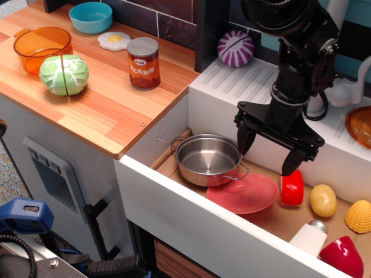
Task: Put can in pot
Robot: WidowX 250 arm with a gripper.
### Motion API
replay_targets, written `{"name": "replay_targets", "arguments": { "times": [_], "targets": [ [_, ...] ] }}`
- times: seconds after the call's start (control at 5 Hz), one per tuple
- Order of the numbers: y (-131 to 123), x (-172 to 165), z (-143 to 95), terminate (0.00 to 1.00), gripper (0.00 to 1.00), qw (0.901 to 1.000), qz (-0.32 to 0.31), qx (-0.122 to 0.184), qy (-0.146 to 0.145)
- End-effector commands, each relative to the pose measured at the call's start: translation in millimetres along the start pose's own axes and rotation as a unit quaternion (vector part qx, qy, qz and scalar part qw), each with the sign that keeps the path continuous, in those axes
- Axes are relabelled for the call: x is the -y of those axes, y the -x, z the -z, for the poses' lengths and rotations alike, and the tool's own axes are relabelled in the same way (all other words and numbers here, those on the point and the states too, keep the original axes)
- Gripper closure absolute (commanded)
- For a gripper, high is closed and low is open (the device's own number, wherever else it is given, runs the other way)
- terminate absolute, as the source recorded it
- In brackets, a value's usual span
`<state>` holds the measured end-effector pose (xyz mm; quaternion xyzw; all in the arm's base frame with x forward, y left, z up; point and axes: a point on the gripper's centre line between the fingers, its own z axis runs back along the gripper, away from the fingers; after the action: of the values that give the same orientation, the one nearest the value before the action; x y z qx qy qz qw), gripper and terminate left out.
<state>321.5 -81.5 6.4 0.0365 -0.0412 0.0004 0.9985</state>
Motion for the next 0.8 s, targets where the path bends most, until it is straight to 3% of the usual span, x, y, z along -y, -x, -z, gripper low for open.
{"name": "replay_targets", "arguments": {
  "times": [0.0,0.4,0.6],
  "targets": [
    [0.0,0.0,0.0,0.00,0.00,1.0000,0.000,0.000,0.000],
    [-16.6,-88.6,-62.2,0.00,0.00,0.9947,0.039,-0.011,-0.094],
    [-20.5,-132.5,-78.4,0.00,0.00,0.9897,0.049,0.013,-0.134]
  ]
}}
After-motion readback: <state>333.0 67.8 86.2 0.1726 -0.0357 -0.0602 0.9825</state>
